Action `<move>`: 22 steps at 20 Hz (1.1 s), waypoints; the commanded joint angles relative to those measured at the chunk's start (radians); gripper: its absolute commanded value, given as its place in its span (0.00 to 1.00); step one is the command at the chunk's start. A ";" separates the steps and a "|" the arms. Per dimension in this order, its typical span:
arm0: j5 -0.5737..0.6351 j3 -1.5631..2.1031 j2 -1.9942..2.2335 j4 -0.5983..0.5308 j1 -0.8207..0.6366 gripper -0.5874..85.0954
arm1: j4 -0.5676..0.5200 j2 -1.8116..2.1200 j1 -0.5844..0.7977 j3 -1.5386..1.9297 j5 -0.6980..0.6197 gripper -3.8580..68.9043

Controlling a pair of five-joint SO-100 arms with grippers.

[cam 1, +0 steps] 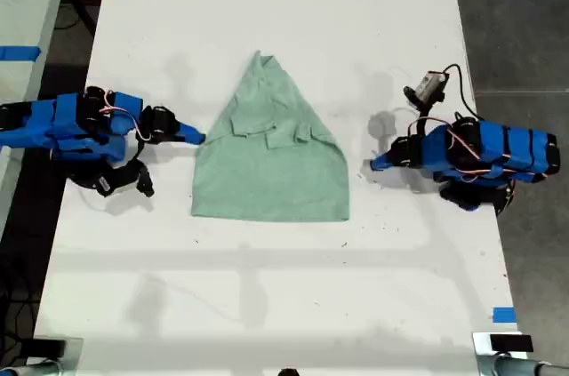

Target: Fold t shirt

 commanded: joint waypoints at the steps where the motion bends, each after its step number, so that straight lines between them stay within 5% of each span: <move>1: -0.018 0.048 0.146 0.071 0.017 0.00 | 0.011 0.015 0.005 0.044 0.017 0.06; 22: -0.018 0.046 0.146 0.083 0.003 0.00 | 0.012 0.015 0.003 0.044 0.020 0.06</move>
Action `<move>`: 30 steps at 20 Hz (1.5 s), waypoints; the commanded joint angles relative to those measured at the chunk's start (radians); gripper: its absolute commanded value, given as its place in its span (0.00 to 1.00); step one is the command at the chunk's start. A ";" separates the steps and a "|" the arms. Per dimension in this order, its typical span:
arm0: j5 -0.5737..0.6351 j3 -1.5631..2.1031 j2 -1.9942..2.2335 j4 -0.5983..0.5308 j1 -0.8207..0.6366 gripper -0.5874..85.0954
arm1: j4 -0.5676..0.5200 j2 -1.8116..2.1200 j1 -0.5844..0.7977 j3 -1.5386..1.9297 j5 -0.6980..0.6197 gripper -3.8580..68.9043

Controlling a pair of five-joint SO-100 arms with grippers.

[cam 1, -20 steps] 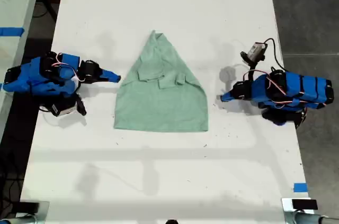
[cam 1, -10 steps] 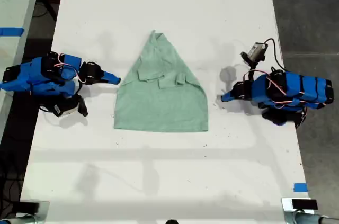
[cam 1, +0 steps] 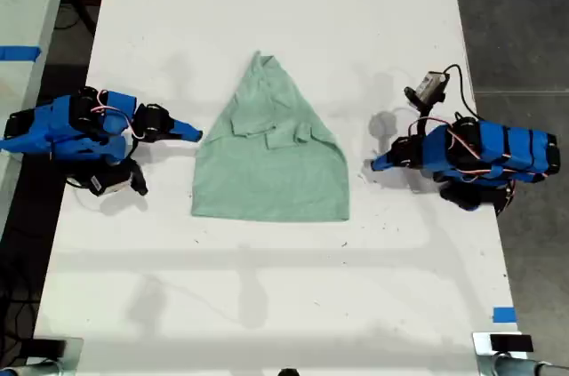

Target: Fold t shirt

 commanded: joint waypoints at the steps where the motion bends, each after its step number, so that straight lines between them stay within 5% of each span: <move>1: -0.014 0.009 0.008 0.003 0.000 0.00 | 0.000 0.015 0.003 0.044 0.009 0.06; 30: -0.006 0.008 0.008 0.005 0.005 0.00 | -0.002 0.015 0.011 0.046 0.012 0.06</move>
